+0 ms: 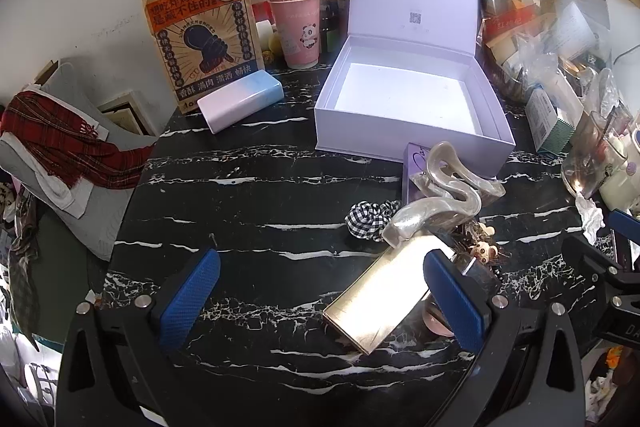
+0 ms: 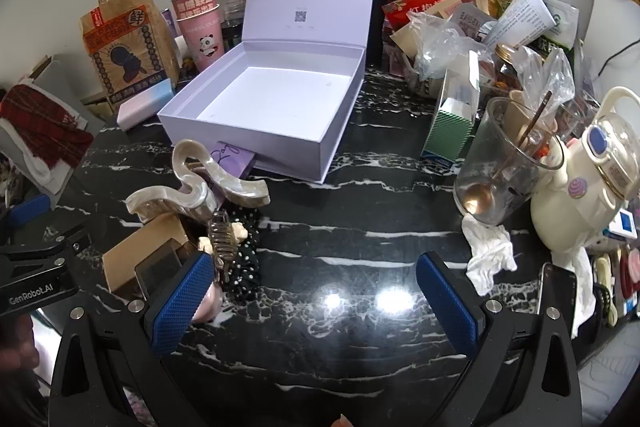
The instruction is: Organize rigid objects
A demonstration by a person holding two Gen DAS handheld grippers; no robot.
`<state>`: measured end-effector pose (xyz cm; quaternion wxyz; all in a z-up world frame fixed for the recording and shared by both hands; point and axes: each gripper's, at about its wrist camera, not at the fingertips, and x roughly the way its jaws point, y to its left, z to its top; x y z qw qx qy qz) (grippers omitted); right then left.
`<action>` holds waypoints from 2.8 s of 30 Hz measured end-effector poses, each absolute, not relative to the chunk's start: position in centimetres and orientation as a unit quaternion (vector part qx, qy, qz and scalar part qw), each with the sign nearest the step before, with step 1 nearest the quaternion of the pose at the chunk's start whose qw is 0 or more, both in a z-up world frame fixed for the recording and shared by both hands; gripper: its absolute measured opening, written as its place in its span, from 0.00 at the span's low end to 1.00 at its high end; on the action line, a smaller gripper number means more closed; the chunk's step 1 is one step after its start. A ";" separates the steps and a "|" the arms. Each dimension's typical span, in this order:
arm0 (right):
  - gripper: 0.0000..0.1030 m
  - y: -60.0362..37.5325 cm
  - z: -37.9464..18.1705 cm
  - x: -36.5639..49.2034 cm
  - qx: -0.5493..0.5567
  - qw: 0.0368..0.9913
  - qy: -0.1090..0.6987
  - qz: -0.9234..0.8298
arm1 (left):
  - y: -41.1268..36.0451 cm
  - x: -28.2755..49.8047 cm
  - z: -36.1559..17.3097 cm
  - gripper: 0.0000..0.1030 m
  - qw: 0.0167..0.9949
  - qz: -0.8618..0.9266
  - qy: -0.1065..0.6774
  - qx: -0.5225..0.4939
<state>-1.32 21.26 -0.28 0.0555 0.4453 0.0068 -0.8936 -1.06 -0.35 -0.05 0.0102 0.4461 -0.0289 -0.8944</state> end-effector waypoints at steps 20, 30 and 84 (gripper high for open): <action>1.00 21.4 -0.4 -1.4 0.452 0.049 0.007 -0.890 | -0.2 -1.2 -0.3 1.00 0.004 -0.891 -0.027 0.453; 1.00 21.3 -0.5 -1.5 0.453 0.053 0.011 -0.890 | -0.1 -1.1 -0.4 1.00 0.003 -0.891 -0.027 0.454; 1.00 18.8 -3.4 0.9 0.461 0.140 -0.007 -0.876 | -1.9 0.5 -3.8 1.00 -0.039 -0.880 -0.006 0.473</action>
